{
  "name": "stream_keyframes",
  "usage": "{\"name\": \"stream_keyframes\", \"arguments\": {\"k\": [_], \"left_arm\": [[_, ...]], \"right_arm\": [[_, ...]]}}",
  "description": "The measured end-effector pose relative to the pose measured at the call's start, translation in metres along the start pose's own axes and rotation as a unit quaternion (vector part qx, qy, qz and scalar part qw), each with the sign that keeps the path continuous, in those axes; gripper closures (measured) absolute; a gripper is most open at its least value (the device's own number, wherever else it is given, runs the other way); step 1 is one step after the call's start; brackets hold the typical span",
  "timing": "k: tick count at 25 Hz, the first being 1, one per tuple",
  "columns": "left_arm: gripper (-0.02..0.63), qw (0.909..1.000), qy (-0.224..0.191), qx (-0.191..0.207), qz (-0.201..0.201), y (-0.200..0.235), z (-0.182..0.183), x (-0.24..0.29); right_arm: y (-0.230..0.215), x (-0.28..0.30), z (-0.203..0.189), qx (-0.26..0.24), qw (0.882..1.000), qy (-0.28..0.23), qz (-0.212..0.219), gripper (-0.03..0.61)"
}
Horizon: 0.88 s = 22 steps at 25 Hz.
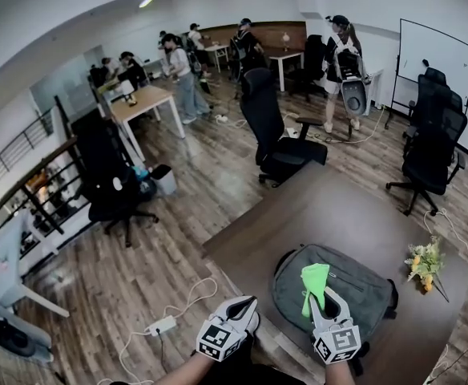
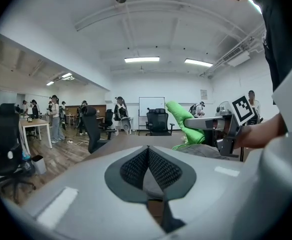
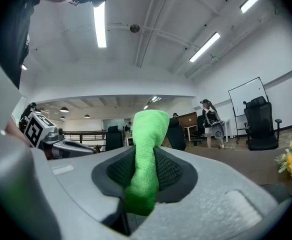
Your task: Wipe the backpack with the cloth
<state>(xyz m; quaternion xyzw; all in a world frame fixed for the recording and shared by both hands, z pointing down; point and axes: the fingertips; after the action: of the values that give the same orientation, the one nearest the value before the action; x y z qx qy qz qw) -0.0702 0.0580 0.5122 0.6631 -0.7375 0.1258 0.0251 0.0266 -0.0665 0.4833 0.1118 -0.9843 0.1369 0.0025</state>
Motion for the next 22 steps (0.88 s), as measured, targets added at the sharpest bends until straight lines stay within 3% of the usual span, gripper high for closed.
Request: {"name": "stream_keyframes", "arguments": {"k": [6, 13, 22], "left_arm": [[0.595, 0.9983, -0.011, -0.006, -0.058, 0.012, -0.001, 0.051], [0.595, 0.9922, -0.008, 0.0, -0.124, 0.059, -0.003, 0.12], [0.595, 0.9794, -0.013, 0.006, -0.201, 0.1, -0.005, 0.184]], "right_arm": [[-0.025, 0.025, -0.009, 0.012, 0.999, 0.015, -0.042, 0.482], [-0.057, 0.079, -0.008, 0.018, 0.995, 0.021, -0.1, 0.482], [-0.104, 0.126, -0.031, 0.046, 0.975, 0.047, -0.214, 0.481]]}}
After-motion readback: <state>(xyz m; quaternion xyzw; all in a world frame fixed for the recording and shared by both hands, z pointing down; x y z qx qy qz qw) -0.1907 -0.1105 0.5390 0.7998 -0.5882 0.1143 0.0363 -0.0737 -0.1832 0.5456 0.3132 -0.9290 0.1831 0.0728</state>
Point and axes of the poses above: the fingertips, and each gripper's own axes: x forward along the fingers, y to its left, z out of its top, and after that the axes turned 10 degrees about x, right-handed
